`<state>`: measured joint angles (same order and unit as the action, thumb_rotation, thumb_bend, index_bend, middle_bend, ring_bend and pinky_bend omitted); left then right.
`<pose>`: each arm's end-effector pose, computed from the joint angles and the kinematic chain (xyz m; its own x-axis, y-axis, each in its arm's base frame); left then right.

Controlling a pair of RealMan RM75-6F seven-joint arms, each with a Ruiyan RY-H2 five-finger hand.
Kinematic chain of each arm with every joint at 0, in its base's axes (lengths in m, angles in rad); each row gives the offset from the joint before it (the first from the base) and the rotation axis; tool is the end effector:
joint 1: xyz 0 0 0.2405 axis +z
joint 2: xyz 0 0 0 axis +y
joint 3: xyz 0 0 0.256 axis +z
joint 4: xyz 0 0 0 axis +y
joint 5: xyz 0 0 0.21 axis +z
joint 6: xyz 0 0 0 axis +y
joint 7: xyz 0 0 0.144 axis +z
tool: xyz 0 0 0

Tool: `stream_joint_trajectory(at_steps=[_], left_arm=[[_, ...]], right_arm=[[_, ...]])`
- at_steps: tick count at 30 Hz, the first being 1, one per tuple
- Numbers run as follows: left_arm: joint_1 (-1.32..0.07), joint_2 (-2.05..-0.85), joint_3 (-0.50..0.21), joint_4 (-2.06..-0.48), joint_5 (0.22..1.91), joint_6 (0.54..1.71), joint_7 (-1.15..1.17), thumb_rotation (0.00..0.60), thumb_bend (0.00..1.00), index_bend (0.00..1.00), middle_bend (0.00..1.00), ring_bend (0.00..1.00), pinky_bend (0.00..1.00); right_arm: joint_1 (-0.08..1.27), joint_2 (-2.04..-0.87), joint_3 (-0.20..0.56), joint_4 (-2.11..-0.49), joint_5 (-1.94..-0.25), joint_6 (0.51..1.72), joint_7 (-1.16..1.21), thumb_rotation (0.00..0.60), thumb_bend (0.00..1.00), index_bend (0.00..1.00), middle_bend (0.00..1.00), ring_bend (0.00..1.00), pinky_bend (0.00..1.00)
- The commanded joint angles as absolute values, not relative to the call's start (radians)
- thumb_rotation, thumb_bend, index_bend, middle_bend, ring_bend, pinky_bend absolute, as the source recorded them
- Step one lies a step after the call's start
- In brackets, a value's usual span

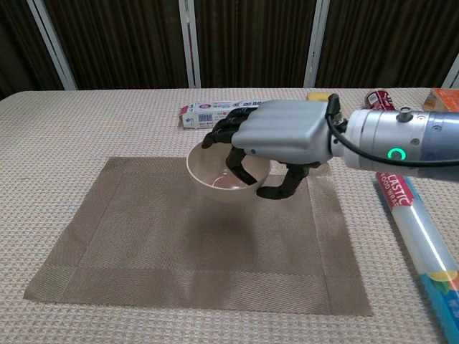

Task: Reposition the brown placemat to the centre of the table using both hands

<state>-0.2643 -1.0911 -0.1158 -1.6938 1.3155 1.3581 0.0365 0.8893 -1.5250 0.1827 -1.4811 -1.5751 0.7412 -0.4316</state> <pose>-0.2820 0.2455 0.1612 0.3472 0.0098 0.9377 0.9377 -0.0118 -0.3471 -0.0684 -0.3269 -0.0383 0.7478 0.0441 0.6625 -0.3531 -0.8186 0.4531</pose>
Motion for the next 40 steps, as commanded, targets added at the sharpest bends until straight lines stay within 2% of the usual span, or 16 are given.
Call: stream_joint_trajectory(at_steps=[1,4,5,6,8,9,11,17,20,25,31,35,40], left_arm=[[-0.264,-1.091,-0.117,-1.691,1.312,1.355,0.035,0.6,0.0,0.0,0.0,0.0,0.0],[-0.265,-1.091,-0.121,-1.687,1.306,1.35,0.03,0.6,0.0,0.0,0.0,0.0,0.0],[-0.265,-1.091,-0.121,-1.686,1.306,1.349,0.03,0.6,0.0,0.0,0.0,0.0,0.0],[-0.265,-1.09,-0.122,-1.685,1.305,1.348,0.028,0.6,0.0,0.0,0.0,0.0,0.0],[-0.265,-1.09,-0.122,-1.683,1.304,1.343,0.025,0.6,0.0,0.0,0.0,0.0,0.0],[-0.265,-1.09,-0.122,-1.682,1.304,1.342,0.024,0.6,0.0,0.0,0.0,0.0,0.0],[-0.266,-1.09,-0.122,-1.682,1.305,1.34,0.022,0.6,0.0,0.0,0.0,0.0,0.0],[-0.265,-1.087,-0.12,-1.69,1.315,1.338,0.016,0.6,0.0,0.0,0.0,0.0,0.0],[-0.262,-1.083,-0.119,-1.696,1.324,1.344,0.011,0.6,0.0,0.0,0.0,0.0,0.0],[-0.252,-1.082,-0.117,-1.702,1.35,1.373,0.016,0.6,0.0,0.0,0.0,0.0,0.0],[-0.228,-1.094,-0.101,-1.704,1.389,1.418,0.026,0.6,0.0,0.0,0.0,0.0,0.0],[-0.197,-1.102,-0.073,-1.698,1.409,1.448,0.033,0.6,0.0,0.0,0.0,0.0,0.0],[-0.161,-1.109,-0.057,-1.706,1.421,1.491,0.032,0.6,0.0,0.0,0.0,0.0,0.0]], right_arm=[[0.913,-1.574,0.183,-1.444,-1.556,0.724,-0.471,0.6,0.39,0.66,0.06,0.0,0.0],[0.923,-1.605,0.182,-1.423,-1.546,0.725,-0.491,0.6,0.36,0.64,0.06,0.0,0.0],[0.924,-1.609,0.182,-1.421,-1.544,0.727,-0.492,0.6,0.31,0.58,0.06,0.0,0.0],[0.924,-1.617,0.182,-1.416,-1.54,0.732,-0.495,0.6,0.26,0.51,0.06,0.0,0.0],[0.924,-1.623,0.177,-1.407,-1.536,0.736,-0.504,0.6,0.08,0.17,0.05,0.0,0.0],[0.924,-1.623,0.173,-1.406,-1.535,0.737,-0.505,0.6,0.03,0.07,0.03,0.0,0.0],[0.921,-1.618,0.169,-1.413,-1.532,0.741,-0.502,0.6,0.0,0.0,0.01,0.0,0.0],[0.879,-1.55,0.15,-1.496,-1.534,0.801,-0.49,0.6,0.0,0.0,0.0,0.0,0.0],[0.826,-1.452,0.12,-1.601,-1.55,0.86,-0.499,0.6,0.0,0.0,0.0,0.0,0.0],[0.683,-1.232,0.049,-1.736,-1.597,1.039,-0.498,0.6,0.0,0.0,0.0,0.0,0.0],[0.504,-1.079,0.004,-1.707,-1.607,1.289,-0.376,0.6,0.0,0.0,0.0,0.0,0.0],[0.396,-1.036,0.003,-1.663,-1.564,1.433,-0.296,0.6,0.0,0.0,0.0,0.0,0.0],[0.288,-1.03,-0.003,-1.624,-1.513,1.544,-0.187,0.6,0.0,0.0,0.0,0.0,0.0]])
